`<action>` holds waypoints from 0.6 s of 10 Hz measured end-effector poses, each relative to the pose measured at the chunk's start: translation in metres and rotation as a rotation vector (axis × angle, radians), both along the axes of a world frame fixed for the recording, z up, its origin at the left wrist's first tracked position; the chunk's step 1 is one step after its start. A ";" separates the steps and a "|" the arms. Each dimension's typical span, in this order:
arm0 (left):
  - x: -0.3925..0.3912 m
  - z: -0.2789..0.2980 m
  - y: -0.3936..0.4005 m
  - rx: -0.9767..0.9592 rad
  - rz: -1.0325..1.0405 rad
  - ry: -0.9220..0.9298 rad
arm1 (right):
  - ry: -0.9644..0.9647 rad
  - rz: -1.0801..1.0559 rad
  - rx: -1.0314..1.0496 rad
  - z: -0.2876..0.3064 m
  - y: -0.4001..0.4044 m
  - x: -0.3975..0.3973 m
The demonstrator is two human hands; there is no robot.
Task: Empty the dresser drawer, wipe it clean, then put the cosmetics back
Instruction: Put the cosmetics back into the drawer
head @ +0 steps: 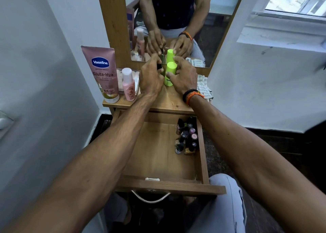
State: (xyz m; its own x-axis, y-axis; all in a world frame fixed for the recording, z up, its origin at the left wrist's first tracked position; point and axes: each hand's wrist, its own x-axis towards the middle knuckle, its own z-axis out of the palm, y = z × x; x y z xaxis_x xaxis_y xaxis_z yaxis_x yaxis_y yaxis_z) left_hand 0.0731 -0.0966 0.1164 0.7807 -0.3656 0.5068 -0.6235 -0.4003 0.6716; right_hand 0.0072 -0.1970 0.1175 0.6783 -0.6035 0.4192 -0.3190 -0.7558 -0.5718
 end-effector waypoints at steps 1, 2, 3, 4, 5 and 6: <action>-0.003 0.001 0.008 -0.001 -0.040 0.016 | -0.007 -0.010 0.016 0.000 0.002 -0.006; -0.009 0.002 0.015 -0.031 -0.073 0.009 | -0.030 -0.010 0.029 0.002 0.004 -0.017; -0.020 0.005 0.024 -0.034 -0.098 -0.023 | -0.056 0.003 0.048 0.007 0.005 -0.030; -0.024 0.007 0.032 -0.044 -0.141 -0.014 | -0.074 0.000 0.045 0.013 0.007 -0.046; -0.033 0.010 0.042 -0.053 -0.191 0.027 | -0.081 0.001 0.040 0.018 0.011 -0.063; -0.044 0.011 0.055 -0.048 -0.229 0.055 | -0.091 0.015 0.040 0.021 0.019 -0.080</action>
State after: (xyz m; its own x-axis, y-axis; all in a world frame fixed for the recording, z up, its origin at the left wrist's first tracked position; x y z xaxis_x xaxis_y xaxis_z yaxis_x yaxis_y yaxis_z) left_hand 0.0291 -0.0418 0.1270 0.7076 -0.5123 0.4867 -0.6558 -0.2194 0.7224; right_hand -0.0729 -0.1778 0.1389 0.6477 -0.6110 0.4551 -0.2530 -0.7360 -0.6280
